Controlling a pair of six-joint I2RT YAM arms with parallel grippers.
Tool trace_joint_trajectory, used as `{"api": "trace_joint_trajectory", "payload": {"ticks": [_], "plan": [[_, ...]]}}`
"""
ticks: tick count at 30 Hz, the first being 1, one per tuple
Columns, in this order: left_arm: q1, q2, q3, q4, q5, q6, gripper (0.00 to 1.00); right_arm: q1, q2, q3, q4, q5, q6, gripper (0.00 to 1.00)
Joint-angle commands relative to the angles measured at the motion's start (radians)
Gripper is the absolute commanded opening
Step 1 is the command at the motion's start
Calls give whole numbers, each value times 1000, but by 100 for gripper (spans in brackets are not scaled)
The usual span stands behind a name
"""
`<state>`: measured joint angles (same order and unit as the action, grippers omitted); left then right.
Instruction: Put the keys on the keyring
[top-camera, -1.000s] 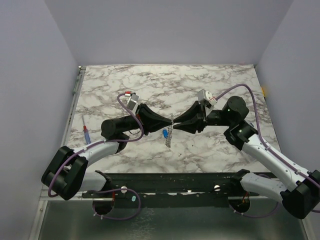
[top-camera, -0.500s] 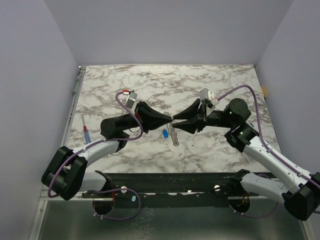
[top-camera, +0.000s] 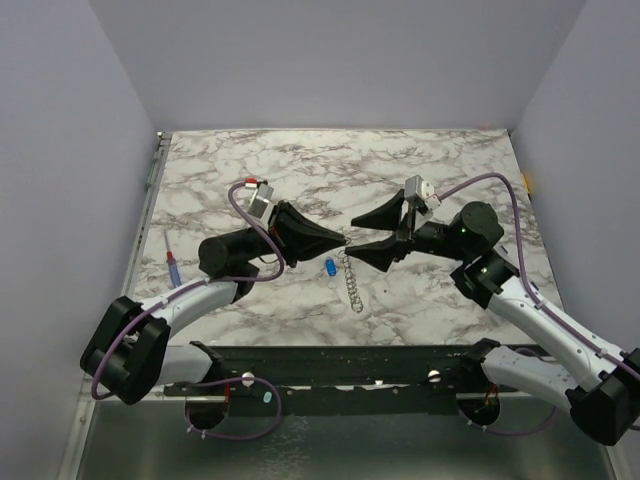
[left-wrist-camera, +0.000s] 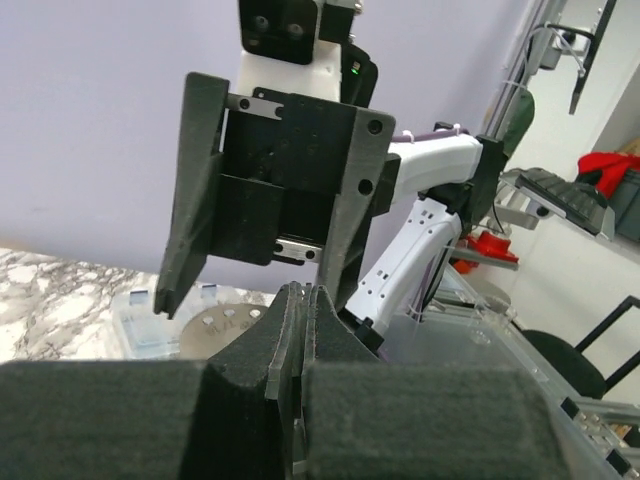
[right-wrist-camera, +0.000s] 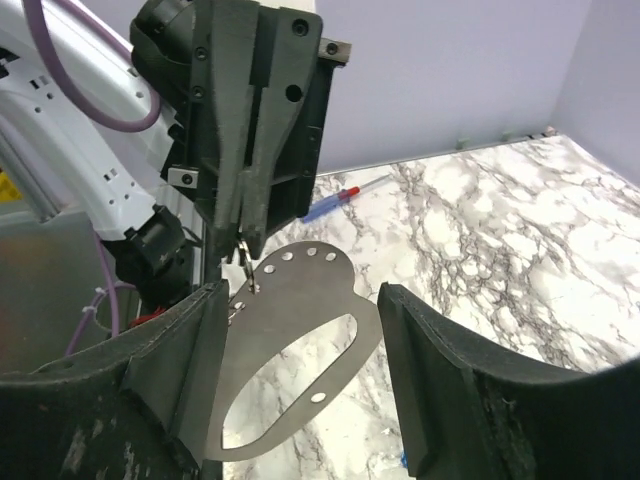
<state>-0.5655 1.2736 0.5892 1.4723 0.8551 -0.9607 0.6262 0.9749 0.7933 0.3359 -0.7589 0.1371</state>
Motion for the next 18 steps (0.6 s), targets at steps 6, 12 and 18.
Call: {"api": "trace_joint_trajectory", "payload": {"ticks": [6,12,18], "plan": [[-8,-69,21,205,35,46,0,-5,-33,-15,-32,35,-38,59],[-8,-65,24,201,13,59,0,-6,-14,3,-15,-99,-21,43],[-8,-56,31,213,13,51,0,-5,8,24,0,-153,-11,39]]}}
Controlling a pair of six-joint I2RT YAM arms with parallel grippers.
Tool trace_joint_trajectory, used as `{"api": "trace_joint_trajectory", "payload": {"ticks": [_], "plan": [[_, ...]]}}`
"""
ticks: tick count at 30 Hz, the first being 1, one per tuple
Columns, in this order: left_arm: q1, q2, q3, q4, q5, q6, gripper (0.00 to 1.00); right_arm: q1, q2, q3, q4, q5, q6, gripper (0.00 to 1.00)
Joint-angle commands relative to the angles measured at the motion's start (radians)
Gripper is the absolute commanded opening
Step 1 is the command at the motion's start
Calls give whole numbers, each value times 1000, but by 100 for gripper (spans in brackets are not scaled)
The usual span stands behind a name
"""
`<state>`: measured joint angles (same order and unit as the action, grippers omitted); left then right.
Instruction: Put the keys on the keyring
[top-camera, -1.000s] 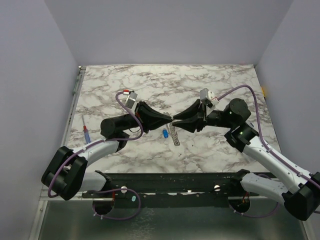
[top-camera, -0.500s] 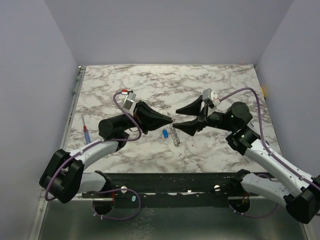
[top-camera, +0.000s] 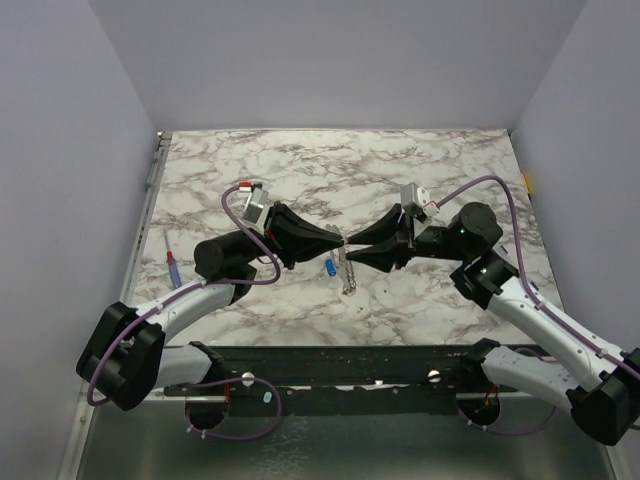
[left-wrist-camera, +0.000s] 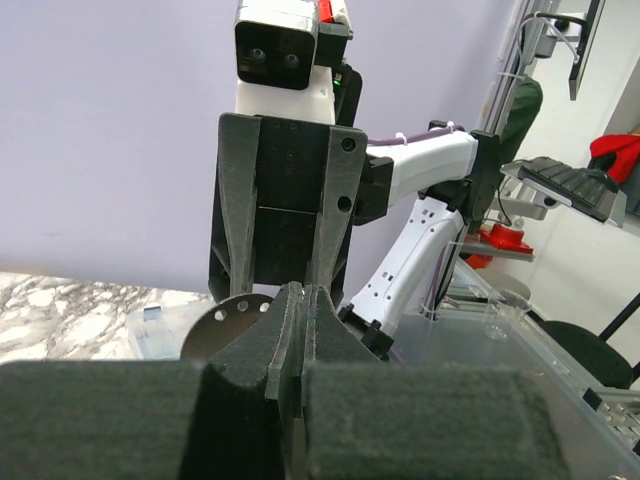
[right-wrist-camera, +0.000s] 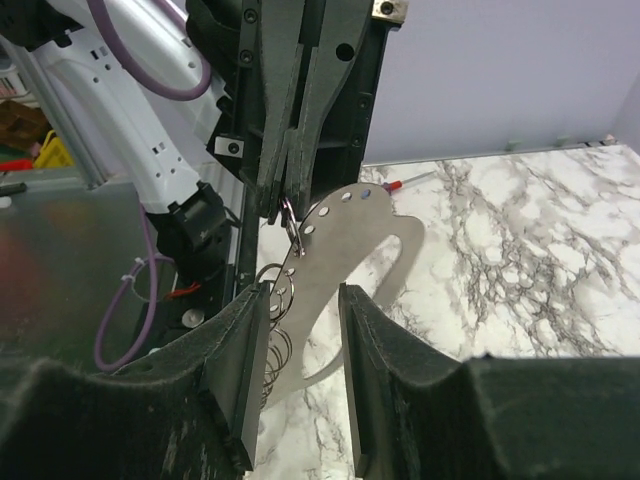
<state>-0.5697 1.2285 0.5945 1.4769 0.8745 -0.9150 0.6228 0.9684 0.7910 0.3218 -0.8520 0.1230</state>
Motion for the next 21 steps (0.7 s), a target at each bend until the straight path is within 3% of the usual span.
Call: {"api": "trace_joint_trajectory", "payload": {"ticks": [1,21], "plan": [[-5,-9,25,209,-6,3,0,-2,15,29,16,-62,3,39],[-12,19,19,267,-17,-31,0,-2,36,86,-8,-92,4,38]]}}
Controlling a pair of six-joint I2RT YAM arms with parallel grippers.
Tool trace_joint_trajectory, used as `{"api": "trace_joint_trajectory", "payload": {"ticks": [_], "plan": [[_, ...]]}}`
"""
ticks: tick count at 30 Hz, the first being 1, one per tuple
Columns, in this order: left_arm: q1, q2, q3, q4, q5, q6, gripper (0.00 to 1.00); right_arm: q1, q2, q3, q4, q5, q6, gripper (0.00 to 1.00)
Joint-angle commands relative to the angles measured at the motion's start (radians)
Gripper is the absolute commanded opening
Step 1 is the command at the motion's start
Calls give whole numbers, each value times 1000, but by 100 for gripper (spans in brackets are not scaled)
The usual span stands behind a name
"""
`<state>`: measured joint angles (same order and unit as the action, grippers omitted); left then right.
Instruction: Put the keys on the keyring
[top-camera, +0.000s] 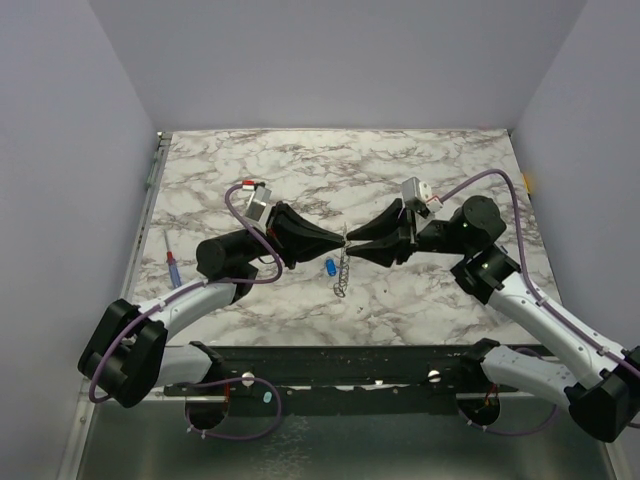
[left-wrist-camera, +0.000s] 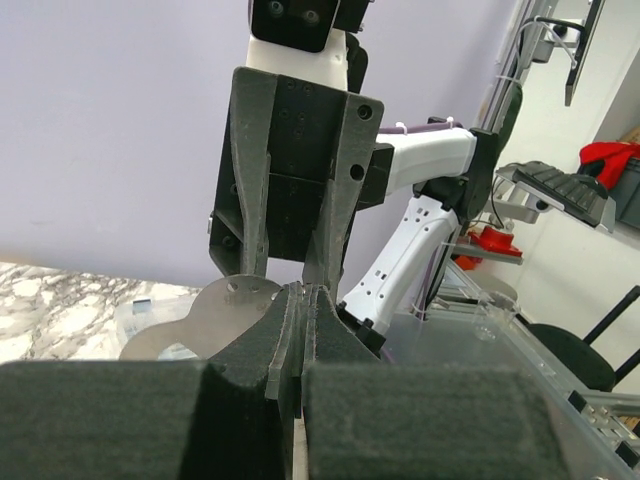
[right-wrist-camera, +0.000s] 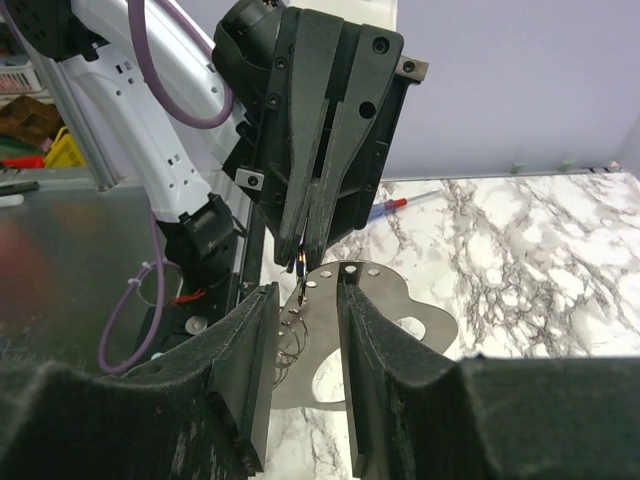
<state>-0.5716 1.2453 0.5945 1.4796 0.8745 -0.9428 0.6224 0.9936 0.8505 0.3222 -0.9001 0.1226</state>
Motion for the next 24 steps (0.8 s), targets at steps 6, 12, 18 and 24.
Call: {"api": "trace_joint_trajectory", "payload": {"ticks": [6,12,18,24], "plan": [[-12,15,23,271,-27,-2,0,-2,26,25,3,-42,10,31],[-11,23,14,273,-45,12,0,-2,30,32,21,-33,29,26],[-11,27,8,274,-60,22,0,-1,45,36,13,-39,38,9],[-11,28,-1,240,-55,33,0,-2,35,39,-25,-24,4,1]]}}
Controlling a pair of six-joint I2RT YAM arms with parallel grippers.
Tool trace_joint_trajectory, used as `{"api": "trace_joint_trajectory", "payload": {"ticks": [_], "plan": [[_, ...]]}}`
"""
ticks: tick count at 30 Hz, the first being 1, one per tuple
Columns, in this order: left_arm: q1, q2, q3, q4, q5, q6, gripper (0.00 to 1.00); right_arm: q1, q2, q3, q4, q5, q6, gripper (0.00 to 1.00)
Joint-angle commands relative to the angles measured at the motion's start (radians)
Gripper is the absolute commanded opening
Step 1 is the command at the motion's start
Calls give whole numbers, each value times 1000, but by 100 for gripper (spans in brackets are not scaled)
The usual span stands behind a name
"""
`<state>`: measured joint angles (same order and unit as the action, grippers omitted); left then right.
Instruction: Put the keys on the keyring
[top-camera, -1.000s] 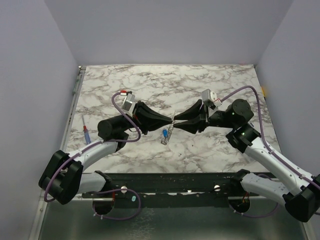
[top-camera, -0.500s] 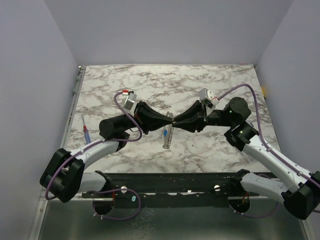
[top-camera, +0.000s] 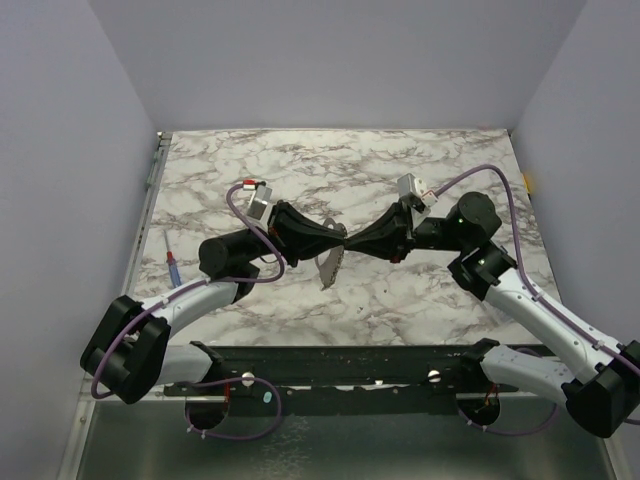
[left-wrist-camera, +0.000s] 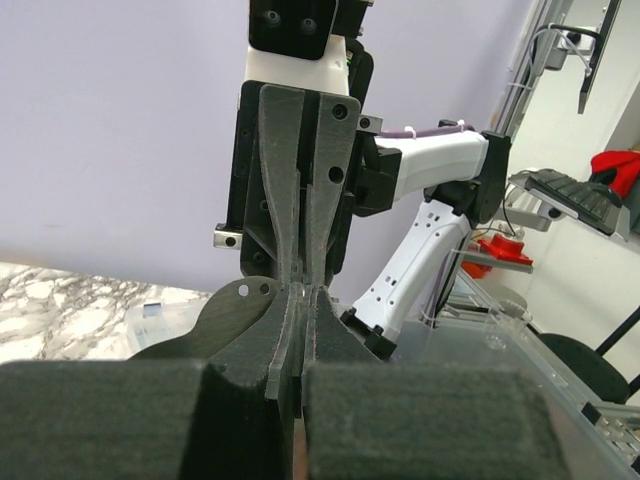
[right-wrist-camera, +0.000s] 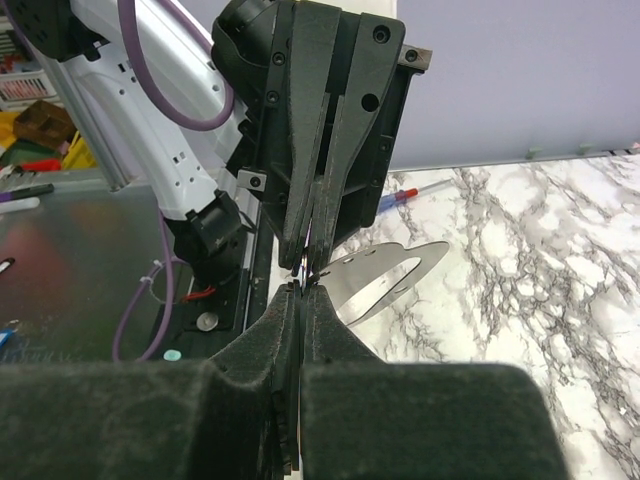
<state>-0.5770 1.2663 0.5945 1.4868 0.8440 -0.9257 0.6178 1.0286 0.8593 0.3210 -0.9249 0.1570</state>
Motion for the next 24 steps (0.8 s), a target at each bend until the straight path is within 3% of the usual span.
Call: {"api": "trace_joint_trajectory", "payload": {"ticks": [1,3,7,10,15,18,24], "plan": [[-6,5,-2,224,-25,24,0,3,2,40,-47,8,-39,1],[-6,-8,-9,191,-33,44,10,3,8,56,-91,23,-56,1],[-4,-55,-22,84,-50,108,46,3,2,54,-138,63,-68,1],[-1,-99,-39,6,-72,157,59,3,-3,47,-162,73,-73,1],[8,-195,-38,-240,-122,282,64,3,-10,37,-199,57,-80,1],[9,-242,5,-506,-177,414,64,3,-16,35,-227,99,-86,1],[10,-327,36,-977,-417,624,64,3,-43,8,-281,372,-75,1]]}}
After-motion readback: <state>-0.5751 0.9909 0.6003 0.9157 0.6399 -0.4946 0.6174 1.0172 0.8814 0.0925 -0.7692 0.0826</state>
